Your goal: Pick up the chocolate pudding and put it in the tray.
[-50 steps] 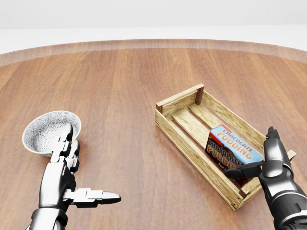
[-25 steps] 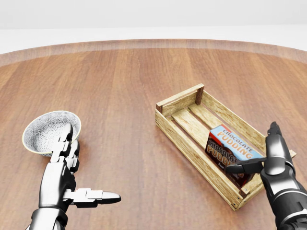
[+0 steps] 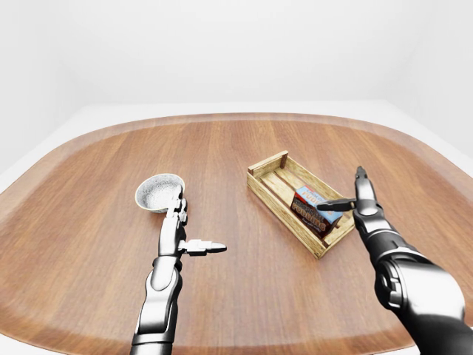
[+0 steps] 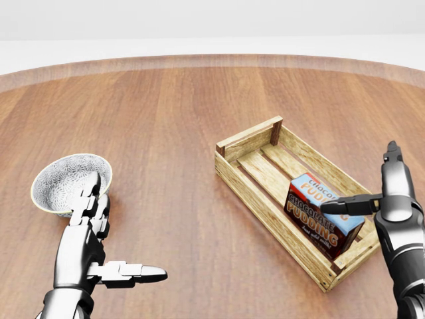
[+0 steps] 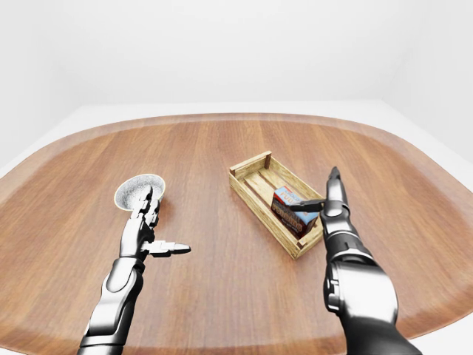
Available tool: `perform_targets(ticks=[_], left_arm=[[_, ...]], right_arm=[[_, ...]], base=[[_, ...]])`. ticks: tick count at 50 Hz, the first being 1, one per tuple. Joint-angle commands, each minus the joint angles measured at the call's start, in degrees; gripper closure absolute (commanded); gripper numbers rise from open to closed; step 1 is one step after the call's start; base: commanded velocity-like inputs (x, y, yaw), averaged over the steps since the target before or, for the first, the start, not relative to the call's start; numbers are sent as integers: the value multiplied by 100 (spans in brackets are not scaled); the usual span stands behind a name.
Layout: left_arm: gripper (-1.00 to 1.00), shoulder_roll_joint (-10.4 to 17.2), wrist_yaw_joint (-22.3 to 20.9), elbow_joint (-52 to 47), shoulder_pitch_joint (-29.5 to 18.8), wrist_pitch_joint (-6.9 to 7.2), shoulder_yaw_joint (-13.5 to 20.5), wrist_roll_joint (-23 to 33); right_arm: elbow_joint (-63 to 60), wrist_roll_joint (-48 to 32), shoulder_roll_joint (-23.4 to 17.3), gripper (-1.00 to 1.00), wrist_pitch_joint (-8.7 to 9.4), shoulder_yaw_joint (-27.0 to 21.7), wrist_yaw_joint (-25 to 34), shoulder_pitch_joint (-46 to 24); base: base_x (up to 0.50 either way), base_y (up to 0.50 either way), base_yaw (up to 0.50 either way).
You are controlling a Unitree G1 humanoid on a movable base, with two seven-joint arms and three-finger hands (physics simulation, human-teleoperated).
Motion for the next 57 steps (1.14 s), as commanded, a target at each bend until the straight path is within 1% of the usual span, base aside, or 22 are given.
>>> perform_targets(ticks=[1,10,22,25,37,44,51,52,53,54,55,57], left_arm=[[-100,-2,-9,-63,17,82,-5,16],[-100,-2,-9,-63,17,82,-5,16],[-100,-2,-9,-63,17,82,-5,16],[-100,-2,-9,-63,17,82,-5,16],[-100,-2,-9,-63,17,82,-5,16],[-100,-2,-9,-63,17,82,-5,16],[-100,-2,-9,-63,17,82,-5,16],[-100,-2,-9,-63,17,82,-5,16],[-100,-2,-9,-63,17,82,-5,16],[-100,-2,-9,-63,17,82,-5,16],[-100,-2,-9,-63,17,82,-5,16],[-100,-2,-9,-63,17,82,-5,16]], right_arm=[[-83,220,-122,-100,0,41,94,-241],[-159,480,-204,-100,0,8,77,-448],[-313,810,-349,-100,0,38,225,-636],[-375,946,-407,-100,0,2,147,-677],[-887,1475,-551,-100,0,-13,197,-740],[-1748,1848,-641,-100,0,-59,307,-693],[-3878,2281,-695,-100,0,-242,353,-239],[-4505,2341,-729,-100,215,-276,358,-98],[-4810,2366,-725,-100,387,-308,355,-19],[-5026,2373,-727,-100,494,-337,349,26],[-5332,2378,-736,-100,667,-363,333,83],[-5757,2393,-744,-100,909,-409,326,136]], base=[[0,0,0],[0,0,0],[0,0,0],[0,0,0],[0,0,0],[0,0,0],[0,0,0],[0,0,0],[0,0,0],[0,0,0],[0,0,0],[0,0,0]])
